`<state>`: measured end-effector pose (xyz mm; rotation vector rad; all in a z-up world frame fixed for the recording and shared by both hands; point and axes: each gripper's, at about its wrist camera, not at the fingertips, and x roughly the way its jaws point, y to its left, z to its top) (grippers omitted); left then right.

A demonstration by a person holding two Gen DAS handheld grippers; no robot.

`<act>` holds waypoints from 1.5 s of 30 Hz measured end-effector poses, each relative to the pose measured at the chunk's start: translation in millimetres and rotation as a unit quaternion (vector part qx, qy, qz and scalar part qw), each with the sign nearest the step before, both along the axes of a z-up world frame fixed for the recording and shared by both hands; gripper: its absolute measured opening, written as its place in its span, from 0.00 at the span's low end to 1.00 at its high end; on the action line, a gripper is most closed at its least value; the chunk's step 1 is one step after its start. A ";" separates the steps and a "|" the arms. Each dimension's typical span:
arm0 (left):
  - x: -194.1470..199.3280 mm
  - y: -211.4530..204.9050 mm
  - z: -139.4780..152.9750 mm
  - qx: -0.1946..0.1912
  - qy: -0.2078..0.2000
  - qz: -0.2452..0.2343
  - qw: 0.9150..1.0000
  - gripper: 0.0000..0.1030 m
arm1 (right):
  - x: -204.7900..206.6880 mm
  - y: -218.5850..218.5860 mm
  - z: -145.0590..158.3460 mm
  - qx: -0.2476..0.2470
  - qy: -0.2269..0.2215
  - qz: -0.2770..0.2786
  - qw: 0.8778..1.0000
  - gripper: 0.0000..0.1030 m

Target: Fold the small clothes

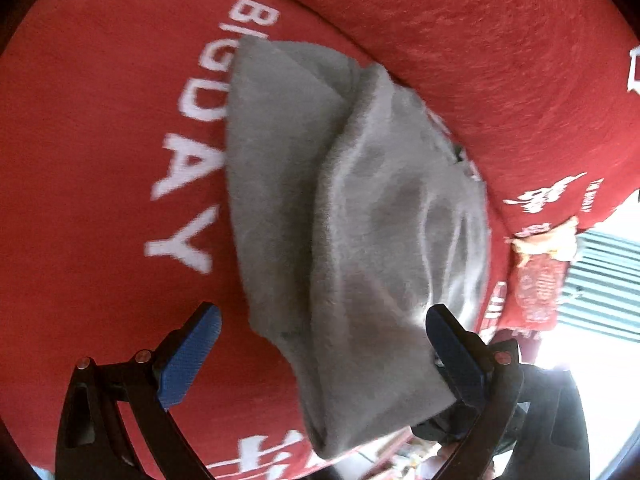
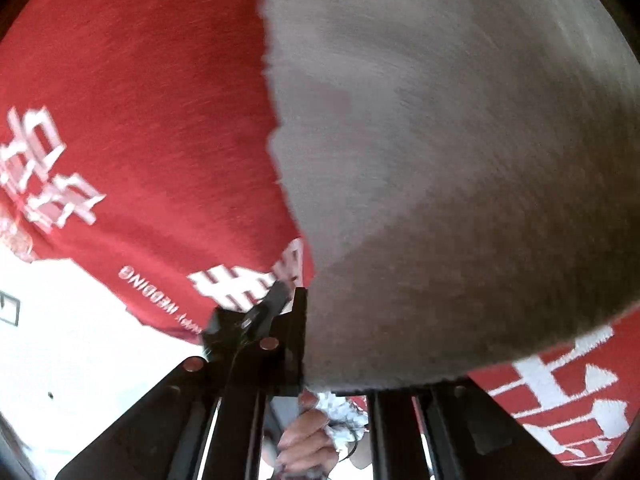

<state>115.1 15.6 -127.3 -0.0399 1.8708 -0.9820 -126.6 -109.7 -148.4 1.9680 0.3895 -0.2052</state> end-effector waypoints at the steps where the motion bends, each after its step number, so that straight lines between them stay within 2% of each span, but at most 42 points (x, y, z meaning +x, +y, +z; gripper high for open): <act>1: -0.1 -4.0 -1.3 -0.008 0.012 0.001 1.000 1.00 | 0.6 -4.7 8.6 -0.008 -0.008 0.008 1.000 0.08; 6: -3.1 -35.3 -2.2 -0.050 0.057 -0.003 0.997 1.00 | 4.2 -18.4 29.7 -0.031 -0.020 0.037 0.999 0.08; 8: -7.1 -48.2 1.6 -0.058 0.058 -0.012 0.997 1.00 | 7.6 -19.0 30.8 -0.039 -0.013 0.055 0.998 0.08; 11: -19.7 -70.7 6.8 -0.038 0.014 -0.047 0.998 0.98 | 8.9 -15.1 25.0 -0.040 0.003 0.080 0.996 0.08; 12: -24.0 -75.8 6.6 -0.029 0.000 -0.056 0.998 0.87 | 7.0 -12.8 22.0 -0.037 0.010 0.089 0.995 0.08; 14: -31.7 -83.4 1.4 0.002 -0.023 -0.075 0.997 0.76 | 4.2 -8.6 18.2 -0.039 0.036 0.122 0.991 0.09; 16: -38.3 -87.5 -1.2 0.016 -0.044 -0.087 0.995 0.74 | 2.7 -7.2 19.6 -0.043 0.073 0.173 0.981 0.13; 19: -44.1 -91.2 2.9 0.018 -0.064 -0.095 0.993 0.74 | -4.4 -10.8 27.0 -0.054 0.110 0.232 0.965 0.34; 20: -44.8 -91.1 3.3 0.020 -0.069 -0.097 0.993 0.74 | -9.6 -15.4 33.5 -0.069 0.122 0.244 0.959 0.46; 21: -46.8 -93.3 4.3 0.025 -0.076 -0.100 0.992 0.74 | -14.4 -21.0 39.9 -0.083 0.130 0.251 0.956 0.54; 23: -48.1 -93.5 5.9 0.031 -0.090 -0.104 0.990 0.74 | -24.4 -37.8 55.4 -0.117 0.145 0.253 0.949 0.54; 25: -50.1 -95.6 7.5 0.038 -0.106 -0.108 0.988 0.74 | -31.4 -57.5 69.9 -0.157 0.169 0.244 0.942 0.54; 26: -50.3 -96.1 7.8 0.042 -0.114 -0.108 0.987 0.74 | -32.6 -71.9 77.7 -0.188 0.190 0.239 0.933 0.47; 27: -52.1 -97.6 8.9 0.046 -0.124 -0.107 0.985 0.74 | -31.0 -80.4 81.5 -0.206 0.203 0.236 0.928 0.30; 28: -50.4 -93.7 10.4 0.048 -0.130 -0.106 0.985 0.74 | -27.8 -91.6 84.3 -0.229 0.225 0.236 0.917 0.21; 29: -50.5 -93.0 11.8 0.052 -0.139 -0.104 0.983 0.67 | -24.2 -98.7 84.8 -0.244 0.241 0.238 0.909 0.10; 30: -52.4 -94.3 13.0 0.057 -0.153 -0.103 0.981 0.50 | -19.1 -106.0 84.8 -0.261 0.257 0.240 0.899 0.09; 32: -54.9 -97.1 12.4 0.064 -0.165 -0.113 0.978 0.32 | -8.3 -117.6 80.4 -0.286 0.277 0.249 0.883 0.08; 36: -62.9 -101.0 22.5 0.065 -0.206 -0.130 0.968 0.27 | 16.4 -124.0 63.0 -0.310 0.300 0.282 0.857 0.08; 37: -63.1 -100.1 24.8 0.064 -0.211 -0.130 0.967 0.27 | 17.9 -121.8 57.2 -0.308 0.304 0.288 0.854 0.07; 39: -65.1 -100.6 29.9 0.064 -0.220 -0.127 0.965 0.25 | 17.7 -118.0 45.4 -0.307 0.304 0.292 0.853 0.05; 42: -66.1 -101.9 44.8 0.054 -0.230 -0.117 0.965 0.25 | 19.0 -117.1 47.1 -0.318 0.305 0.302 0.845 0.04; 43: -67.2 -104.0 52.6 0.047 -0.234 -0.115 0.964 0.25 | 21.0 -117.2 47.5 -0.315 0.303 0.305 0.846 0.04; 45: -71.6 -112.1 69.0 0.032 -0.243 -0.115 0.963 0.25 | 16.5 -122.9 47.6 -0.301 0.286 0.306 0.856 0.04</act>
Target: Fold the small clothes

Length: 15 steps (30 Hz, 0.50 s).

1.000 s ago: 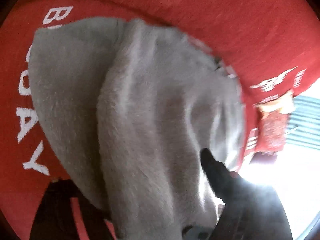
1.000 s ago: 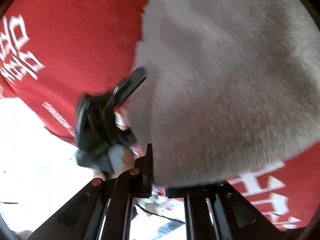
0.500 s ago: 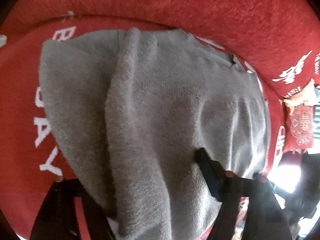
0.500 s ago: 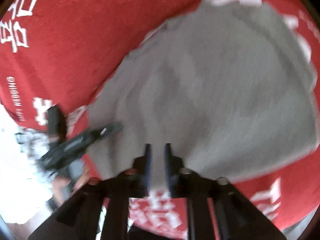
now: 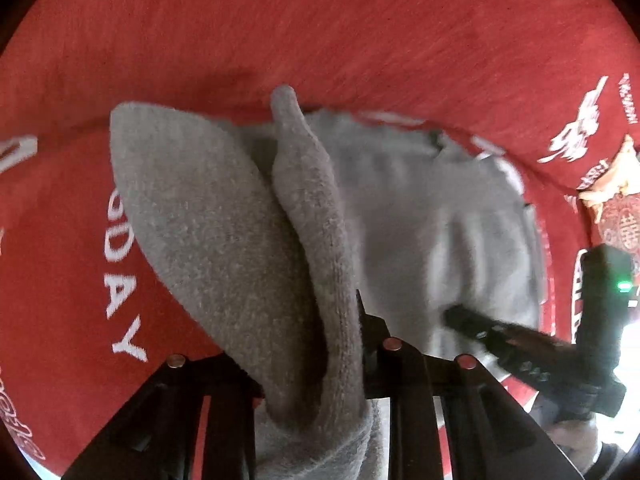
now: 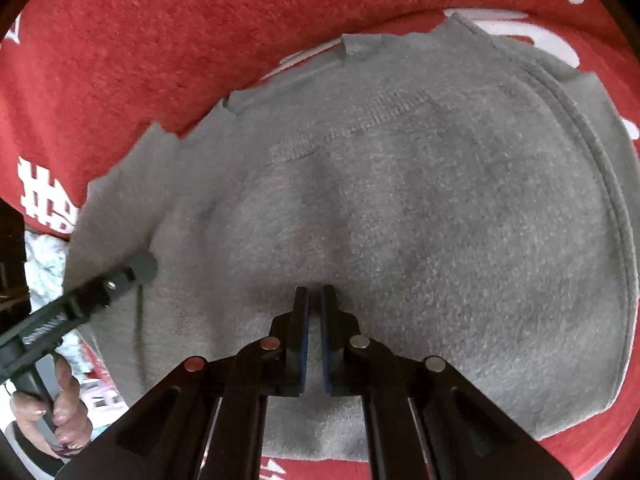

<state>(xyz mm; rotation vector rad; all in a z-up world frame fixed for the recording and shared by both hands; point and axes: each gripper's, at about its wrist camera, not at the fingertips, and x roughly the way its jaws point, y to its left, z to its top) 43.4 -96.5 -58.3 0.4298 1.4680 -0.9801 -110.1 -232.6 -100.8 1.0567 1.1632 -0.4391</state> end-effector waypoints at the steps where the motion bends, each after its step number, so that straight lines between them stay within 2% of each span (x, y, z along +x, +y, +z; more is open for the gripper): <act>1: -3.9 -7.0 10.5 -0.011 -0.005 -0.005 1.000 0.24 | -6.4 -3.9 0.2 0.015 -0.011 -0.006 1.000 0.04; 2: -7.7 -13.1 18.9 -0.019 -0.009 -0.011 1.000 0.24 | -15.4 -9.5 0.3 0.036 -0.024 -0.018 0.999 0.04; 4: -19.7 -31.2 38.3 -0.038 -0.017 -0.030 0.999 0.24 | -34.0 -17.4 2.3 0.046 -0.033 -0.036 0.998 0.05; 9: -66.8 -90.2 76.4 -0.083 -0.022 -0.090 0.992 0.24 | -91.9 -41.6 23.4 0.039 -0.056 -0.087 0.994 0.08; 12: -100.7 -121.6 86.3 -0.103 -0.020 -0.120 0.987 0.24 | -127.7 -58.4 30.2 0.048 -0.072 -0.126 0.988 0.08; 15: -136.5 -158.7 78.3 -0.102 -0.007 -0.144 0.984 0.24 | -161.5 -75.3 30.5 0.058 -0.092 -0.163 0.981 0.08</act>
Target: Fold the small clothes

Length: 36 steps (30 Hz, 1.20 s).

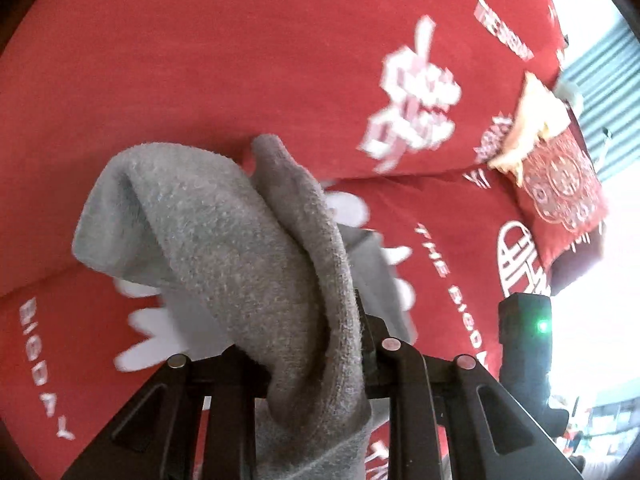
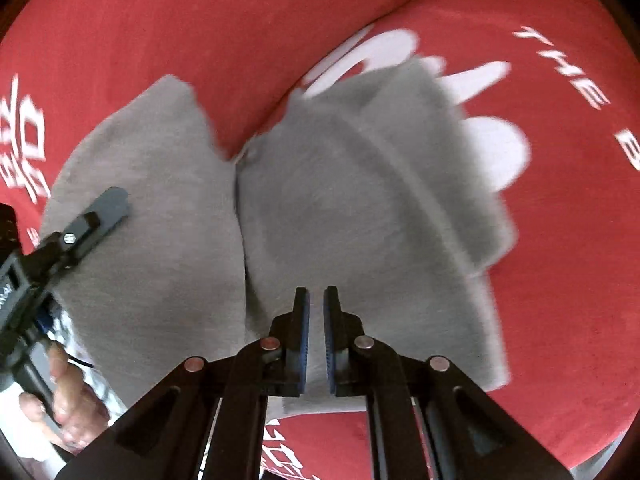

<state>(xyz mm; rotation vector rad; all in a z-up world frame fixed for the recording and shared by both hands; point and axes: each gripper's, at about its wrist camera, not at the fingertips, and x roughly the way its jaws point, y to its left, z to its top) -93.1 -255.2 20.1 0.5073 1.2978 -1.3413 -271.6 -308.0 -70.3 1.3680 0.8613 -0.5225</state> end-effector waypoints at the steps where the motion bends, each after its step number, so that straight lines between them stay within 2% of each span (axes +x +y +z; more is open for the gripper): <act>1: -12.5 -7.5 -6.7 0.006 -0.001 -0.011 1.000 0.24 | -11.2 -2.5 -3.0 0.007 -0.007 -0.014 1.000 0.08; 4: -42.5 -27.2 -33.6 0.038 -0.015 -0.035 0.999 0.24 | -30.9 -10.0 -19.2 0.039 -0.024 -0.040 0.998 0.09; 7: -60.4 -38.0 -62.1 0.076 -0.023 -0.041 0.996 0.26 | -45.6 -10.9 -43.6 0.082 -0.034 -0.061 0.994 0.11; 8: -62.8 -38.5 -66.7 0.085 -0.022 -0.042 0.995 0.30 | -48.4 -10.2 -48.7 0.092 -0.039 -0.064 0.993 0.11; 10: -70.3 -41.6 -68.4 0.094 -0.017 -0.052 0.994 0.30 | -54.0 -9.0 -54.4 0.105 -0.054 -0.076 0.990 0.11; 11: -74.3 -42.5 -64.4 0.092 -0.024 -0.061 0.994 0.35 | -55.7 -9.2 -55.5 0.108 -0.058 -0.079 0.989 0.11; 12: -79.0 -42.8 -58.5 0.086 -0.033 -0.072 0.993 0.53 | -57.2 -9.6 -56.5 0.110 -0.061 -0.081 0.989 0.11; 14: -86.7 -41.2 -37.2 0.048 -0.052 -0.086 0.994 0.70 | -62.0 -11.3 -59.1 0.118 -0.067 -0.085 0.987 0.11; 15: -90.2 -39.3 -24.5 0.029 -0.055 -0.094 0.994 0.70 | -63.7 -12.2 -60.3 0.122 -0.069 -0.087 0.986 0.12; 17: -93.8 -39.9 -10.4 0.014 -0.053 -0.100 0.993 0.70 | -71.2 -22.1 -68.5 0.130 -0.075 -0.095 0.984 0.13; 19: -84.8 -36.3 0.8 0.003 -0.056 -0.081 0.995 0.70 | -76.1 -27.6 -70.9 0.143 -0.099 -0.119 0.978 0.15; 22: -53.5 -20.7 6.8 0.004 -0.071 -0.032 0.997 0.70 | -94.9 -35.3 -74.0 0.164 -0.153 -0.174 0.959 0.19; 24: -28.2 -7.7 3.0 0.019 -0.083 0.005 0.996 0.70 | -104.5 -40.5 -79.8 0.182 -0.183 -0.204 0.945 0.41; 26: 2.1 9.2 -4.0 0.043 -0.092 0.037 0.994 0.70 | -107.0 -46.8 -81.9 0.195 -0.206 -0.211 0.935 0.56; 29: 29.4 26.7 -21.2 0.079 -0.105 0.068 0.989 0.70 | -113.1 -53.5 -85.9 0.210 -0.239 -0.217 0.923 0.60; 31: 44.9 37.9 -32.5 0.104 -0.112 0.085 0.985 0.70 | -118.0 -57.1 -88.2 0.211 -0.246 -0.222 0.920 0.61; 32: 49.1 42.6 -38.1 0.113 -0.111 0.092 0.983 0.70 | -118.5 -60.6 -86.9 0.210 -0.243 -0.218 0.922 0.62; 34: 53.0 51.0 -49.8 0.133 -0.106 0.102 0.980 0.70 | -107.7 -58.9 -84.6 0.202 -0.220 -0.196 0.934 0.63; 36: 48.1 57.2 -57.7 0.146 -0.101 0.105 0.979 0.70 | -86.8 -64.6 -72.7 0.186 -0.163 -0.144 0.958 0.60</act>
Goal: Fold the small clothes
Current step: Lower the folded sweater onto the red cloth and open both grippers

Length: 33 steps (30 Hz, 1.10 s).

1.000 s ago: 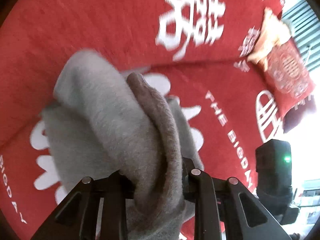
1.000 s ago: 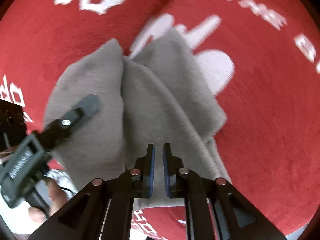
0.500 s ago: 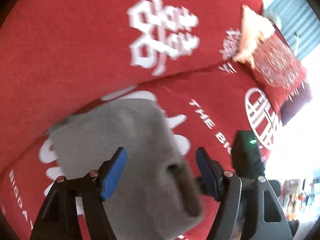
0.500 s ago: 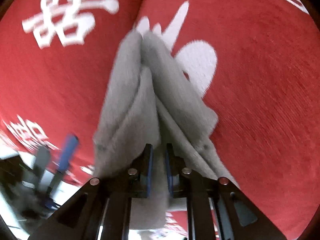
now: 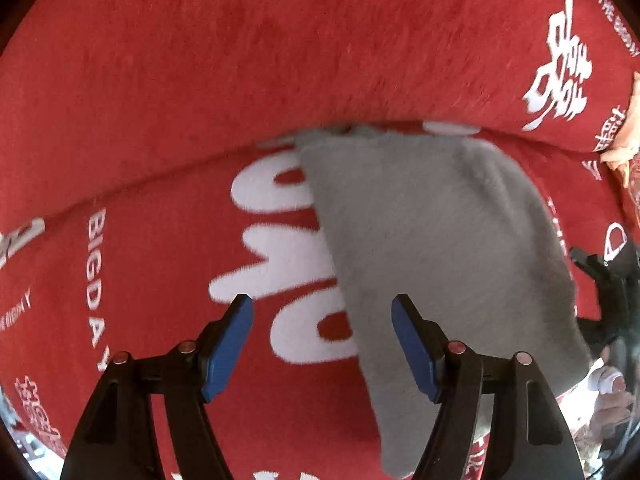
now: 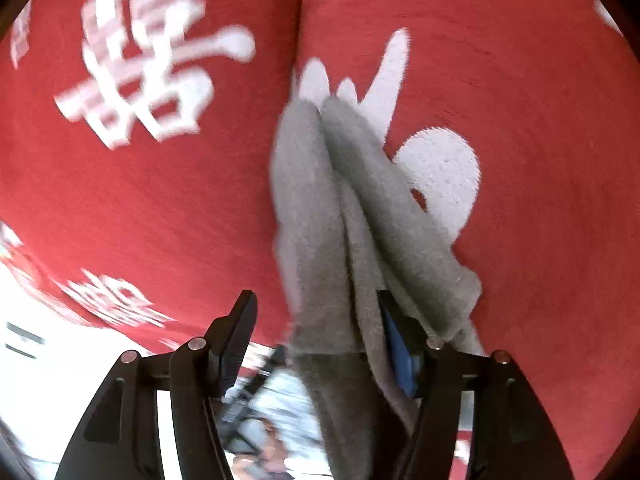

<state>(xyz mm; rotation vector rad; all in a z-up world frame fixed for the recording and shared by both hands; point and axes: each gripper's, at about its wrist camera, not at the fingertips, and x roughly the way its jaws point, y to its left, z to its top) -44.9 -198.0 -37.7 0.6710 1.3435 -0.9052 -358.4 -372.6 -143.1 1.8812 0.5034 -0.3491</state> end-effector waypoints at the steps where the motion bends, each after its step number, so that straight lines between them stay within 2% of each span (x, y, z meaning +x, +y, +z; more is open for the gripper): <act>1: -2.2 0.3 -2.1 0.002 0.003 0.001 1.000 0.70 | 6.8 -1.9 4.5 -0.016 0.033 0.034 0.999 0.50; 2: -5.2 1.2 -3.4 0.003 0.005 0.000 1.000 0.70 | 15.2 -3.4 9.4 -0.036 0.065 0.071 0.995 0.20; 3: -9.2 1.6 -3.7 0.002 0.008 -0.003 1.000 0.70 | 22.1 -4.4 16.1 -0.058 0.093 0.097 0.989 0.20; 6: -18.6 -1.8 0.9 -0.012 0.009 -0.015 1.000 0.70 | 29.2 -4.2 48.5 -0.133 0.101 0.126 0.978 0.19; 8: -23.7 -3.7 -0.1 -0.012 0.002 -0.025 1.000 0.70 | 23.7 -3.0 58.5 -0.158 0.116 0.129 0.972 0.19; 12: -26.5 -5.4 -19.9 0.012 -0.013 -0.041 0.999 0.73 | 9.6 -0.5 30.0 -0.131 0.170 0.132 0.968 0.20; 14: -22.4 -2.4 -22.9 0.018 -0.011 -0.035 0.999 0.77 | 1.0 2.4 19.1 -0.107 0.163 0.119 0.974 0.21; 19: -11.1 8.2 -22.1 0.048 -0.028 -0.037 0.998 0.77 | -7.6 6.0 44.2 -0.122 0.196 0.119 0.966 0.28; 20: -7.7 11.9 -21.0 0.050 -0.018 -0.029 0.998 0.77 | -12.2 6.9 51.5 -0.126 0.208 0.119 0.963 0.32; 23: -5.7 19.8 -13.5 0.037 0.011 -0.015 0.999 0.77 | -18.2 12.4 73.5 -0.145 0.211 0.123 0.959 0.32; 28: -30.1 18.0 -3.2 0.022 0.033 -0.035 0.999 0.77 | -20.9 25.3 98.3 -0.178 0.213 0.160 0.947 0.32; 31: -51.4 14.0 -8.4 0.027 0.039 -0.049 0.998 0.77 | -16.5 35.2 107.6 -0.198 0.211 0.183 0.940 0.32; 33: -63.9 14.8 -16.0 0.035 0.029 -0.051 0.998 0.77 | -7.6 42.7 109.1 -0.205 0.208 0.204 0.934 0.29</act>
